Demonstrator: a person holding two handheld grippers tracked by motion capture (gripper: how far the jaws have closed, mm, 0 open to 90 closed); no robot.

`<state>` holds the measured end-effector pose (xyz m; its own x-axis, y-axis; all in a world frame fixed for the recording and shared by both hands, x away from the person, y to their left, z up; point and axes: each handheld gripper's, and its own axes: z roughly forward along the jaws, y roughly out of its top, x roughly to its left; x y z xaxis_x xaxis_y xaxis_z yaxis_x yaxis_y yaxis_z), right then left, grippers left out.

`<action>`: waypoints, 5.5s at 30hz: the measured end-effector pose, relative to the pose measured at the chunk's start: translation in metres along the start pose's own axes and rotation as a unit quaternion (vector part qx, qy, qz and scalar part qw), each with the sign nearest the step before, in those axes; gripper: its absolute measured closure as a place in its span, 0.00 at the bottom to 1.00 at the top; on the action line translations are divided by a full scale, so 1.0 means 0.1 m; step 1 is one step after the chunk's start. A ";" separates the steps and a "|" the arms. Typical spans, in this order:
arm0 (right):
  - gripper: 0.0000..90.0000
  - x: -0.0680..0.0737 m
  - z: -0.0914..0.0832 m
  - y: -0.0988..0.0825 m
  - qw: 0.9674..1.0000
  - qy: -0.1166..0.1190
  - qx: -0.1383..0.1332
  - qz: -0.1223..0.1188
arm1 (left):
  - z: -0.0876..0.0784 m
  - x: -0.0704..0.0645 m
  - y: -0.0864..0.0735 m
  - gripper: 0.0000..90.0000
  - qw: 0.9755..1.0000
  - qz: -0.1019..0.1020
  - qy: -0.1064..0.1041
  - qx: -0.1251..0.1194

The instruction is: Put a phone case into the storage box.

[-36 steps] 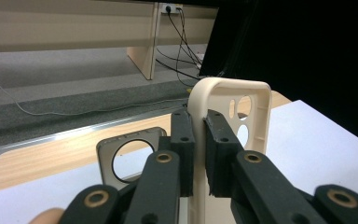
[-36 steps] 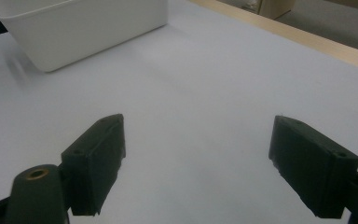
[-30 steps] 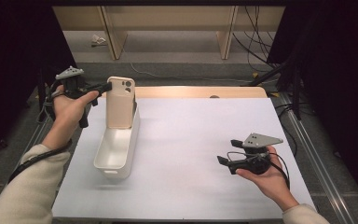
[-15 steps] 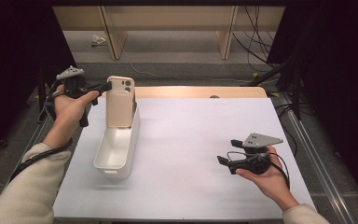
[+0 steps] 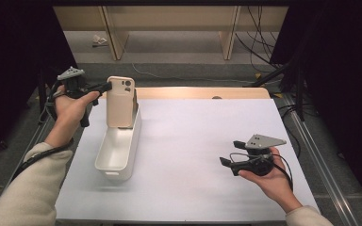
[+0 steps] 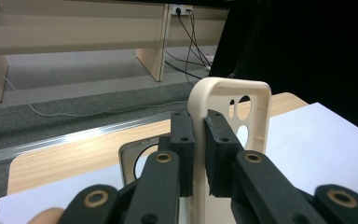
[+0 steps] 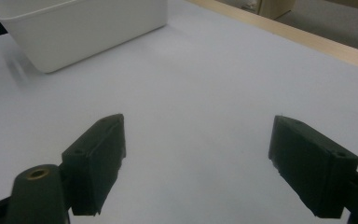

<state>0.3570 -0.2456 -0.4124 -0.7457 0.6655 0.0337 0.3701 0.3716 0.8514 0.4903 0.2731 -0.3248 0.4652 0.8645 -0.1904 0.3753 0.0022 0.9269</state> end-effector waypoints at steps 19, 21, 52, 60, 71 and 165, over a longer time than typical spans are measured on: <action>0.22 0.00 0.00 0.00 1.000 0.001 -0.001 0.000 | 0.10 0.04 -0.03 0.92 1.000 -0.005 0.010 -0.001; 0.22 0.00 0.00 0.00 1.000 0.001 -0.001 0.001 | 0.11 0.04 -0.03 0.92 1.000 -0.006 0.010 -0.001; 0.22 -0.01 -0.01 0.00 1.000 0.002 -0.003 0.003 | 0.28 0.07 -0.07 0.92 1.000 -0.007 0.020 0.007; 0.22 -0.01 0.00 0.00 1.000 0.003 -0.003 0.003 | 0.32 0.08 -0.10 0.92 1.000 -0.007 0.023 0.008; 0.22 -0.01 0.00 0.00 1.000 0.004 -0.003 0.003 | 0.34 0.11 -0.13 0.92 1.000 -0.011 0.027 0.008; 0.22 -0.02 0.00 -0.01 1.000 0.004 -0.002 0.007 | 0.19 -0.01 -0.46 0.36 0.996 0.046 0.041 0.063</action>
<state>0.3585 -0.2468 -0.4132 -0.7448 0.6653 0.0508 0.3786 0.3586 0.8533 0.4873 0.2627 -0.3737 0.4378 0.8959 -0.0753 0.4337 -0.1371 0.8906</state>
